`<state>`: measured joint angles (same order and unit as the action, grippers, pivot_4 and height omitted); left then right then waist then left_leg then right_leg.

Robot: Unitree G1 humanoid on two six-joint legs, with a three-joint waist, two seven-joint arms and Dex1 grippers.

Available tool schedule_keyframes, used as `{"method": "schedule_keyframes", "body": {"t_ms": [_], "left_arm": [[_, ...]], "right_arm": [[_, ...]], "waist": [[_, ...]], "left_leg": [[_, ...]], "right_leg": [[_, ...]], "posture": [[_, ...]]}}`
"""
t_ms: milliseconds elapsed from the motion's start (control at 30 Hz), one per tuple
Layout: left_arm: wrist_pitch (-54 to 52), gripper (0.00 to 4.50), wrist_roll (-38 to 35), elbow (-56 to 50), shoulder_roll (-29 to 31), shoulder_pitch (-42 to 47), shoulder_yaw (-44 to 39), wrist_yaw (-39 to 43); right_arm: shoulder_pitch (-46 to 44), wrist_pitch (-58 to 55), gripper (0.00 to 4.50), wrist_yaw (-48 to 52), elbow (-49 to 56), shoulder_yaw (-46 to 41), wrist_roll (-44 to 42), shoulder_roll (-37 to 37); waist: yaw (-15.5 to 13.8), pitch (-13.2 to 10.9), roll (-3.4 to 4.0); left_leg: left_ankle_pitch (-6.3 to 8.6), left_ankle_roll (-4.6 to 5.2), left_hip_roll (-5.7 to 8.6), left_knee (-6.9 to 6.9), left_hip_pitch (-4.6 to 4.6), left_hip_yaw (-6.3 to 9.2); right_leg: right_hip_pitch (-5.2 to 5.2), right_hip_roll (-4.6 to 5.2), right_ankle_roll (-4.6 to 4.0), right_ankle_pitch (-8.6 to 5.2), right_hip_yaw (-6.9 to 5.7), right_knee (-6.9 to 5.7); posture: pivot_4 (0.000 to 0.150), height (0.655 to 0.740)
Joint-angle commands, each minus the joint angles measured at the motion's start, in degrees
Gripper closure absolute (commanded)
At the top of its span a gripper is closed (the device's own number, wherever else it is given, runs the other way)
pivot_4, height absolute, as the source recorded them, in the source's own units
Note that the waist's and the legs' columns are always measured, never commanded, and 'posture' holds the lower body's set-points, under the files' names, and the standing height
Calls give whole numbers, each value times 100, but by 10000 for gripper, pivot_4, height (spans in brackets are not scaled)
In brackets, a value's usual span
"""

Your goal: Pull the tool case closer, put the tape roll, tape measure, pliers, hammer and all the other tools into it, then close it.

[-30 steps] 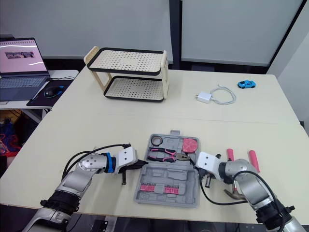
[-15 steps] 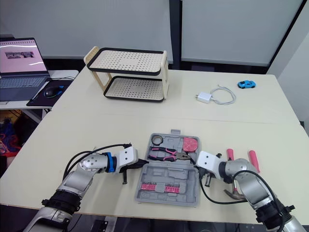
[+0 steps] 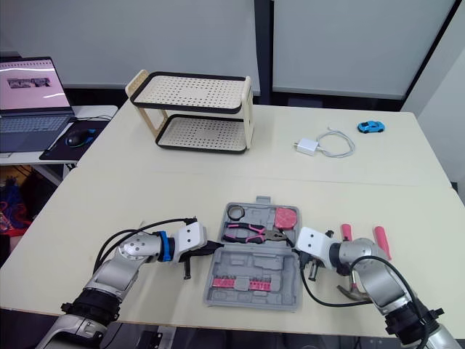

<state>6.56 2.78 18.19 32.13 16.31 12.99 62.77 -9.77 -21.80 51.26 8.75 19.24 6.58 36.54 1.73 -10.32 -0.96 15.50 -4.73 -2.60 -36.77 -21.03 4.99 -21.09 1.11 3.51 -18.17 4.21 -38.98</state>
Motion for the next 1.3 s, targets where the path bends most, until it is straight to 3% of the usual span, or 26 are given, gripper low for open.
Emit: {"method": "schedule_keyframes", "body": {"t_ms": [33,433,833,1000,1200,1300], "left_arm": [[3,45000,31,-99,-163,-164,406,166],[-170,45000,14,-45,30,-193,188,31],[-837,45000,-892,-627,817,-599,-666,295],[-1271,45000,-1700,-998,1378,-964,-1703,409],[-1888,45000,-2260,-662,2071,-1632,-3246,204],[-2003,36637,-2301,-19,2265,-1884,-3839,20]], "right_arm": [[-88,58,44523,43,171,109,-58,-108],[36,-348,44523,132,446,-27,-102,129],[744,-326,44523,51,1475,-1039,-573,670],[1378,-562,44523,52,2364,-2344,-1206,821],[2664,-729,44523,354,2743,-4668,-1759,995],[3402,-406,45000,593,2488,-5472,-1790,957]], "waist": [[0,0,0],[-7,0,0],[40,-3,-2],[13,-10,3],[4,-8,-1],[6,-7,-2]], "left_leg": [[0,0,0,0,0,0],[0,0,0,0,0,1],[0,1,-7,3,-10,5],[0,0,-7,-9,-19,8],[0,1,-6,-18,-32,15],[1,1,-5,-15,-27,12]], "right_leg": [[0,0,0,0,0,0],[0,0,0,0,0,0],[-14,-3,-3,0,-7,-9],[-16,-2,-3,0,-8,-15],[-18,0,-4,3,-15,-13],[-18,-1,-5,3,-14,-14]], "posture": [[1500,7350],[1500,7350],[1500,7350],[1500,7350],[1500,7350],[1500,7350]]}}
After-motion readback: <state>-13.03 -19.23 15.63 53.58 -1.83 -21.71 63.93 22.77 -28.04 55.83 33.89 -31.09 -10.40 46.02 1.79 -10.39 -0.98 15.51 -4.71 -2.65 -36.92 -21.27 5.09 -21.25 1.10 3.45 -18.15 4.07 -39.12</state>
